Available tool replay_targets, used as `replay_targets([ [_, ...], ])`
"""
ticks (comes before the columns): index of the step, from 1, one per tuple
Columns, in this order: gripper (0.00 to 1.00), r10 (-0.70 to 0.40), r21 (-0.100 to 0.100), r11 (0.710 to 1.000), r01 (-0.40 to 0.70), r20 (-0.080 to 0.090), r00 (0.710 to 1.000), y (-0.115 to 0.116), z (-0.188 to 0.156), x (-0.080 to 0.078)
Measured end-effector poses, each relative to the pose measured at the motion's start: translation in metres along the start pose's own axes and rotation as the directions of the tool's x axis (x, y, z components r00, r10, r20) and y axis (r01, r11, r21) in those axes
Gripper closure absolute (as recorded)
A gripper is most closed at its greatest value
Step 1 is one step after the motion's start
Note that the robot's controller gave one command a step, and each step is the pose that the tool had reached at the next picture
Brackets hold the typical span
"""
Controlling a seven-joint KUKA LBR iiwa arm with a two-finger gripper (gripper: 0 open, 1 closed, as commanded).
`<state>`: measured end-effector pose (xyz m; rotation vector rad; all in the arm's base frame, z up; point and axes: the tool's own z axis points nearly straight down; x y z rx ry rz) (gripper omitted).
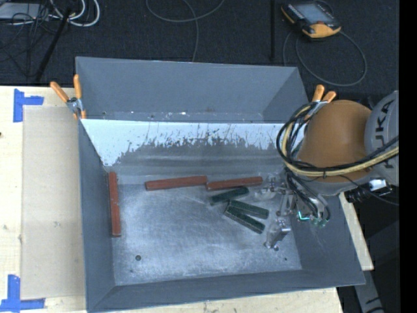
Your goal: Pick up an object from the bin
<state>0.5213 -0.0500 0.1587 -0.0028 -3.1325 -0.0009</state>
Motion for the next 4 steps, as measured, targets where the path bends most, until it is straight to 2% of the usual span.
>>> replay_targets([
  [1,0.0,-0.001,0.001,1.0,0.001,0.007,1.0,0.0,-0.004,-0.002],
  [2,1.0,0.039,0.0,0.999,-0.039,0.046,0.998,-0.001,0.077,-0.024],
  [3,1.0,0.038,0.001,0.999,-0.038,0.046,0.998,-0.001,0.077,-0.024],
  [4,1.0,0.051,0.0,0.999,-0.051,0.011,0.999,0.0,-0.078,-0.031],
])
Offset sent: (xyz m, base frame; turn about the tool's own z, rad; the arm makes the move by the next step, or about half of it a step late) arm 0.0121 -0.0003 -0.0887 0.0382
